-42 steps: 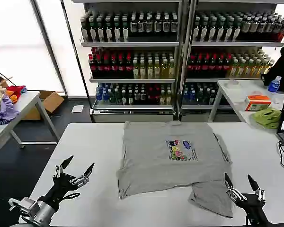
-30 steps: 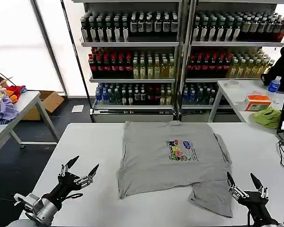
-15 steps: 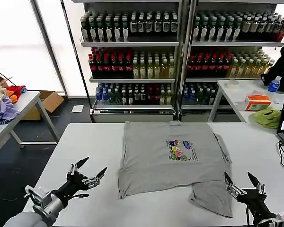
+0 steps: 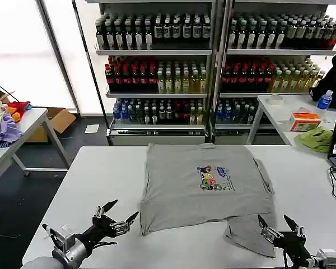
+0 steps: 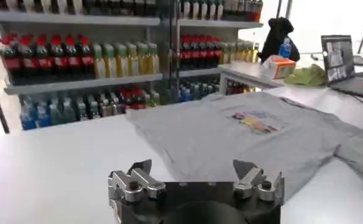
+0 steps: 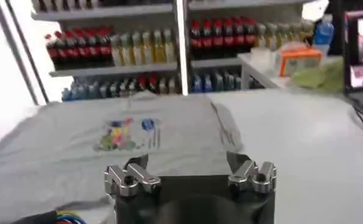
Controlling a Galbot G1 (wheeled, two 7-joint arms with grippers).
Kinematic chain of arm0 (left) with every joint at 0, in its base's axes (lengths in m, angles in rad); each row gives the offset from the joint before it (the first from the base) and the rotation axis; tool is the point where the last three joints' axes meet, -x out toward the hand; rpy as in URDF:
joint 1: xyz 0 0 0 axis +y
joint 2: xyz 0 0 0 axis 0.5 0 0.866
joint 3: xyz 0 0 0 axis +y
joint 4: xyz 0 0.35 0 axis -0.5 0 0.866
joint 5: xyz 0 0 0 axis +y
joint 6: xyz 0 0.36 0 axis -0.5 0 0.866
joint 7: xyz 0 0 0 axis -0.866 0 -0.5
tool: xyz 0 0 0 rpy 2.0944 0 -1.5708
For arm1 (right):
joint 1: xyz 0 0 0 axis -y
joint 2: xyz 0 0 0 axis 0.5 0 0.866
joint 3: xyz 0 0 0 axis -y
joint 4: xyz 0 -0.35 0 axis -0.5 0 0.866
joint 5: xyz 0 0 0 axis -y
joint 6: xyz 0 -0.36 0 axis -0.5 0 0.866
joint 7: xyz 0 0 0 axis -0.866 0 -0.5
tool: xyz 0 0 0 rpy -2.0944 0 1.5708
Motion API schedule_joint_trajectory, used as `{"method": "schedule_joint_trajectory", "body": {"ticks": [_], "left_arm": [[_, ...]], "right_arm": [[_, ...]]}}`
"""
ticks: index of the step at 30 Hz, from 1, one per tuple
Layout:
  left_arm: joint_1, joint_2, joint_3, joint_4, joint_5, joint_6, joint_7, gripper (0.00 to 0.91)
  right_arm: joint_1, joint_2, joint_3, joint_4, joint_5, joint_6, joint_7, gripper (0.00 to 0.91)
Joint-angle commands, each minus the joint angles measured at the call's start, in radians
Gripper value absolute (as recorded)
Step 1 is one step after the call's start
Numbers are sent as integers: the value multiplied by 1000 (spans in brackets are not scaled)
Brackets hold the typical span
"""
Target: Fold and organize the clothes.
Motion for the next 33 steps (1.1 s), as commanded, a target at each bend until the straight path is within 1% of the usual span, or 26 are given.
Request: {"method": "schedule_joint_trajectory", "body": {"ticks": [1, 4, 6, 12, 14, 15, 16, 17, 18, 19, 20, 22, 28, 33], "left_arm": [[-48, -28, 130, 41, 28, 36, -38, 907], [-51, -38, 142, 64, 49, 31, -44, 907], [-47, -45, 147, 72, 62, 28, -48, 907], [-36, -67, 161, 83, 109, -2, -48, 907], [-33, -75, 166, 82, 112, -5, -50, 907], [-30, -79, 169, 79, 112, -5, -53, 907], [-26, -83, 172, 74, 113, -6, -54, 907], [-23, -93, 176, 71, 116, -7, -56, 907], [-23, -97, 180, 70, 117, -7, -60, 907], [-23, -103, 185, 68, 120, -8, -65, 907], [-24, -110, 192, 70, 125, -11, -70, 907], [-26, -118, 199, 74, 135, -15, -81, 907], [-19, -133, 227, 88, 196, -24, -84, 907], [-13, -140, 234, 109, 207, -30, -86, 907]], "right_arm": [[-9, -9, -11, -20, 52, -40, 81, 907], [-12, -1, -26, -26, 53, -40, 99, 907], [-15, 4, -35, -32, 53, -40, 102, 907], [-27, 16, -69, -37, 31, -39, 80, 907], [-29, 18, -77, -39, 18, -39, 72, 695], [-30, 18, -80, -38, 17, -39, 71, 564], [-31, 18, -81, -38, 15, -39, 70, 464], [-31, 19, -82, -38, 10, -39, 66, 242], [-32, 19, -83, -39, 8, -39, 66, 151], [-32, 19, -85, -40, 4, -39, 64, 40], [-34, 21, -88, -43, -11, -36, 53, 20], [-38, 20, -94, -44, -19, -37, 50, 0], [-39, 21, -104, -61, -31, -38, 53, 0], [-47, 21, -108, -63, -31, -33, 49, 0]]}}
